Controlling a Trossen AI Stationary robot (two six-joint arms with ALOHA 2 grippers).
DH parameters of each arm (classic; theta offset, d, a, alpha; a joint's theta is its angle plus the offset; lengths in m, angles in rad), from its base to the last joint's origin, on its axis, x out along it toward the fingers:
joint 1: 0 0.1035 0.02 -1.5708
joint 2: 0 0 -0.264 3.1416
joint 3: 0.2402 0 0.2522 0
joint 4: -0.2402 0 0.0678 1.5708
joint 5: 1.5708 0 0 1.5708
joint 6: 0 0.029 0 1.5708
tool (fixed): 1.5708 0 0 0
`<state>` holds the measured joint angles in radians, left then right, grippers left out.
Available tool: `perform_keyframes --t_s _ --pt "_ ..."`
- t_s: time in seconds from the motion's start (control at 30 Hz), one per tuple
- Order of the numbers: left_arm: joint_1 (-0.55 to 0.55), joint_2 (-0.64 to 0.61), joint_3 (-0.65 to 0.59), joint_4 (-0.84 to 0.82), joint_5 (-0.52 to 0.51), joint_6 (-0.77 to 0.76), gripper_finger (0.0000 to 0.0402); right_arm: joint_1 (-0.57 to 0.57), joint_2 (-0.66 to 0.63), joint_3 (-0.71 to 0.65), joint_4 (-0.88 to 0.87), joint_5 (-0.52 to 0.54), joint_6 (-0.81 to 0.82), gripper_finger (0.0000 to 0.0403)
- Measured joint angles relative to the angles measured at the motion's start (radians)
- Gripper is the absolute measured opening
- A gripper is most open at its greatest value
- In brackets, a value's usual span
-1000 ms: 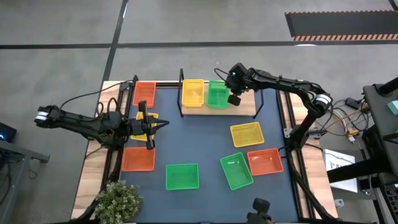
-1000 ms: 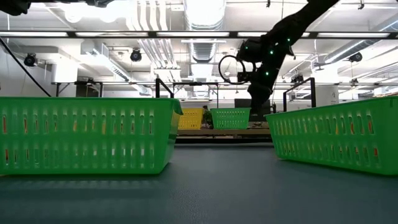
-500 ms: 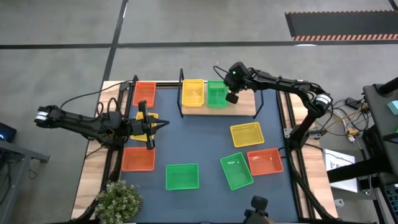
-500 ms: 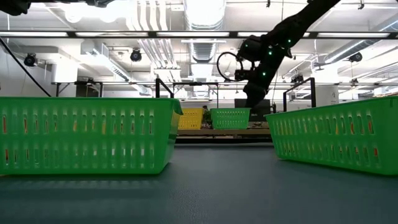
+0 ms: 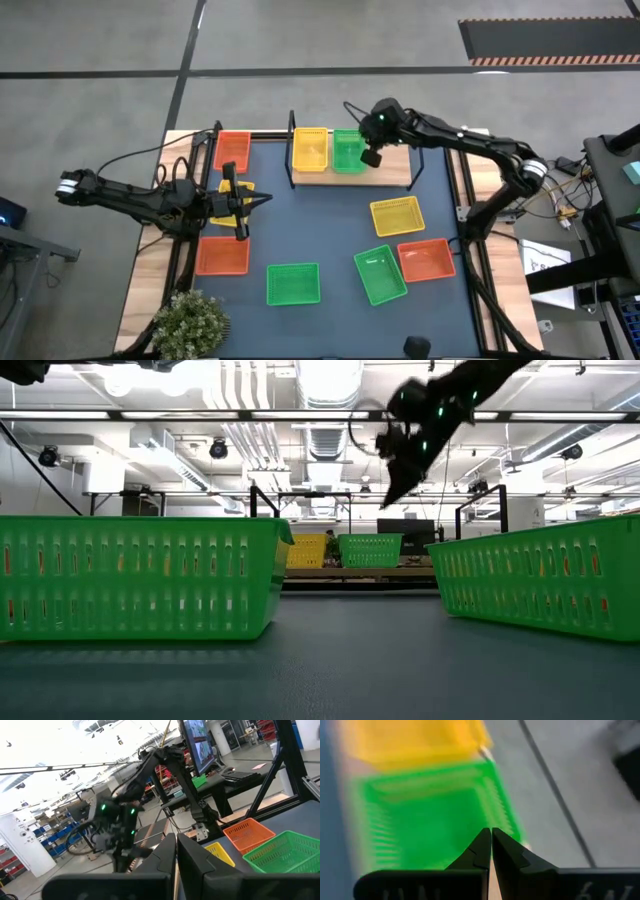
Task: Stack baskets on shelf by color
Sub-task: Stack the left yellow bin on top of the yellow bin on the shelf
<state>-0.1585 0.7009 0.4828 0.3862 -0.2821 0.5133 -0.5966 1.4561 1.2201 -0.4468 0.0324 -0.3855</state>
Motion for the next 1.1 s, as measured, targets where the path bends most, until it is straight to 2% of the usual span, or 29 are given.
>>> perform_keyframes --t_s 0.07,0.3,0.5,0.63,0.83,0.93,1.1 --pt "0.000 0.000 0.000 0.008 0.000 0.011 0.0000 0.049 -0.040 0.000 -0.022 -0.037 0.032 0.0008" --pt "0.000 0.014 0.000 0.054 0.000 0.019 0.0000 0.293 -0.152 -0.016 -0.099 -0.060 0.139 0.0008" --pt "0.000 0.060 -0.001 0.087 -0.002 0.019 0.0000 0.501 -0.247 -0.119 -0.073 -0.059 0.220 0.0008" --pt "0.001 0.116 -0.001 0.156 -0.005 0.019 0.0000 0.620 -0.317 -0.272 0.094 -0.016 0.291 0.0008" --pt "0.002 0.230 0.000 0.265 -0.014 0.008 0.0000 0.726 -0.383 -0.534 0.471 -0.004 0.253 0.0008" --pt "0.002 0.296 0.001 0.296 -0.018 -0.060 0.0000 0.730 -0.411 -0.645 0.646 -0.004 0.190 0.0008" --pt "0.002 0.390 0.032 0.316 -0.041 -0.177 0.0000 0.665 -0.488 -0.757 0.805 -0.006 0.070 0.0008"
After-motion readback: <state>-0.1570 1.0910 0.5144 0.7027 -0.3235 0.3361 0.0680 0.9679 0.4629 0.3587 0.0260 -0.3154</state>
